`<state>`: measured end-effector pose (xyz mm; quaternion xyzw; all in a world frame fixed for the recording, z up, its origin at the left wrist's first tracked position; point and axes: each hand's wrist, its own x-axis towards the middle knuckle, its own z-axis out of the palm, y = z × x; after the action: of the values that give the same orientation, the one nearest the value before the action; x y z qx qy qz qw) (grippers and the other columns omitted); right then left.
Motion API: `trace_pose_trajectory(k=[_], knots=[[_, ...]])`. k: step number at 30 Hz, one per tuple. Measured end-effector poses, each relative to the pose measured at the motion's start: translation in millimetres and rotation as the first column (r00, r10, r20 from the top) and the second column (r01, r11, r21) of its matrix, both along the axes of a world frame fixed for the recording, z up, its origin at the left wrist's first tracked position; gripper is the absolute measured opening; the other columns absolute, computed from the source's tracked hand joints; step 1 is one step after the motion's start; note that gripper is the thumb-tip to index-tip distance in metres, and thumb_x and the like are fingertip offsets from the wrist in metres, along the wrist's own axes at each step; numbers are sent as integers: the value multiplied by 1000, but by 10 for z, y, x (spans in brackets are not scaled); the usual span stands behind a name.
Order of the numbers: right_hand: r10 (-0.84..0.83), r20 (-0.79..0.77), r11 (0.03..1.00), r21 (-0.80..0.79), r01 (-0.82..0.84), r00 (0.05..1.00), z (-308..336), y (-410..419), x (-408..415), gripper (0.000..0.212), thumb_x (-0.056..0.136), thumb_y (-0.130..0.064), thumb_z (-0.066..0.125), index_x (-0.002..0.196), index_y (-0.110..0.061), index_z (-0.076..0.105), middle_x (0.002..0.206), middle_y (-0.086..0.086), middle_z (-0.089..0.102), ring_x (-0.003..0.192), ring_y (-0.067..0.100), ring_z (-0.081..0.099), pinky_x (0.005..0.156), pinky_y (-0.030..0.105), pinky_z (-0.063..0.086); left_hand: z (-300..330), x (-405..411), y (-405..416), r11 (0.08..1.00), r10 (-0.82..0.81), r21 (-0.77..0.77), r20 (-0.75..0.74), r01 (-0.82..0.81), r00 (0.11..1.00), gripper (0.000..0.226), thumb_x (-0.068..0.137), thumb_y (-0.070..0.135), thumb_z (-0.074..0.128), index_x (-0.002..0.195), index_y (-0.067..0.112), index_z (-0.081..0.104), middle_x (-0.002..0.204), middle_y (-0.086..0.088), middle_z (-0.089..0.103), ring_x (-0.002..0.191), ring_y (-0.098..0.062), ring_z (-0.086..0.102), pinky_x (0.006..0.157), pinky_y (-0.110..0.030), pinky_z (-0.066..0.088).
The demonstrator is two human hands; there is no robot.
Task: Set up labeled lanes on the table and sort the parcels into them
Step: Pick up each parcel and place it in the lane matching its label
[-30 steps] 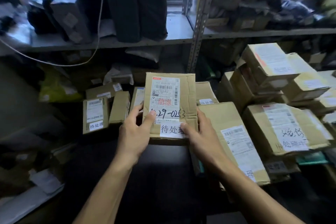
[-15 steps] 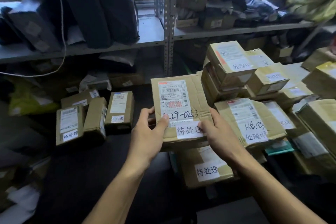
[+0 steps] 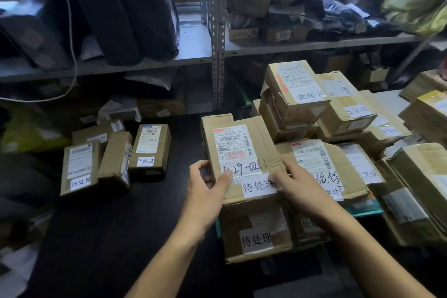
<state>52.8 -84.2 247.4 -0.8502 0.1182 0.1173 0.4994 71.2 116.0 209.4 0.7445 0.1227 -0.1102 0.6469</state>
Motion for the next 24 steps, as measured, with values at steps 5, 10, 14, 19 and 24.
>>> trace_pose_trajectory(k=[5, 10, 14, 19, 24], knots=[[27, 29, 998, -54, -25, 999, 49, 49, 38, 39, 89, -37, 57, 103, -72, 48, 102, -44, 60, 97, -19, 56, 76, 15, 42, 10, 98, 28, 999, 35, -4, 27, -35, 999, 61, 87, 40, 71, 136, 35, 35, 119, 10, 54, 106, -5, 59, 82, -25, 51], [-31, 84, 966, -253, 52, 996, 115, 123, 128, 69, 94, -42, 59, 153, -27, 28, 151, -7, 41, 137, 13, 38, 112, 32, 31, 66, 183, 53, 998, 59, -31, 57, -57, 997, 54, 89, 42, 66, 134, 38, 37, 115, 19, 47, 101, 3, 53, 70, -14, 42], [137, 358, 886, -460, 47, 924, 312, 395, 216, 63, 93, -47, 49, 149, -21, 34, 146, -3, 41, 134, 14, 33, 106, 22, 22, 108, 291, 215, 992, 126, 16, 113, -129, 986, 38, 90, 40, 65, 125, 35, 49, 117, 16, 52, 103, 5, 51, 74, -13, 38], [303, 417, 890, -445, -98, 857, 427, 1105, 442, 61, 93, -48, 48, 147, -22, 37, 140, -6, 46, 128, 11, 38, 100, 17, 24, 104, 339, 678, 966, 238, 61, 162, -251, 957, 29, 91, 30, 66, 119, 25, 59, 113, 6, 60, 104, -6, 58, 81, -18, 43], [383, 376, 892, -389, -232, 844, 293, 1854, 657, 64, 93, -49, 48, 151, -26, 31, 144, -8, 44, 132, 10, 37, 97, 16, 25, -13, 399, 1405, 941, 323, 55, 156, -334, 934, 15, 92, 21, 66, 106, 27, 62, 108, 7, 64, 98, -2, 60, 78, -13, 43]])
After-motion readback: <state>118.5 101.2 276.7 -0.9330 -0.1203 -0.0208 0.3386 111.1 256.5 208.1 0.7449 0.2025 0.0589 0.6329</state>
